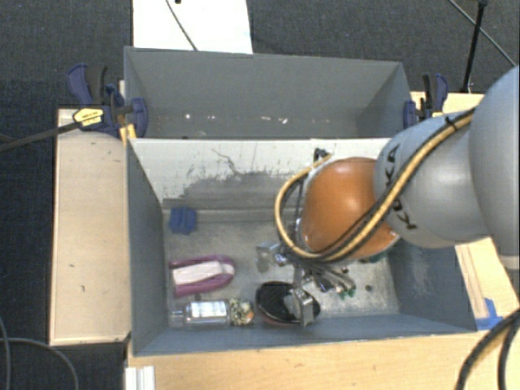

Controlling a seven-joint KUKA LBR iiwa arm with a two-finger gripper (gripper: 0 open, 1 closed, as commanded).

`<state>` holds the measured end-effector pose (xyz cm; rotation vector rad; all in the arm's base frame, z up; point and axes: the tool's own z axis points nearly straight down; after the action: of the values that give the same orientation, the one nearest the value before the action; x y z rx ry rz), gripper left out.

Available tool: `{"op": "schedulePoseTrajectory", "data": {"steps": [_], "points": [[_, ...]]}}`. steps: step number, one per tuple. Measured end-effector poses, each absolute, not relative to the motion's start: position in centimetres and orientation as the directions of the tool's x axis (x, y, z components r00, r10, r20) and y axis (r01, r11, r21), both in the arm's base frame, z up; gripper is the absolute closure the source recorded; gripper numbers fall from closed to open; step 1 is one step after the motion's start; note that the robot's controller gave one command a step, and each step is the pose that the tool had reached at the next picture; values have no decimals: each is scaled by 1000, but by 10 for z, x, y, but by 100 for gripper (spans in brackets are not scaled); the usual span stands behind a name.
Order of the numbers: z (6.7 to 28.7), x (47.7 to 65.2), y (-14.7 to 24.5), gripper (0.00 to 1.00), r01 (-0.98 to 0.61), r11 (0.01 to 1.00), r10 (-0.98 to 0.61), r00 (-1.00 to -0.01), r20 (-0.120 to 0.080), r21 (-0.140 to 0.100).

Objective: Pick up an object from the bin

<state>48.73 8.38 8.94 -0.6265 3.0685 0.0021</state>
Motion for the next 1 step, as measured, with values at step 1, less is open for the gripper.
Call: {"op": "schedulePoseTrajectory", "data": {"steps": [1], "points": [[89,501,56,0,-471,882,-471,-882,-7,-1]]}}
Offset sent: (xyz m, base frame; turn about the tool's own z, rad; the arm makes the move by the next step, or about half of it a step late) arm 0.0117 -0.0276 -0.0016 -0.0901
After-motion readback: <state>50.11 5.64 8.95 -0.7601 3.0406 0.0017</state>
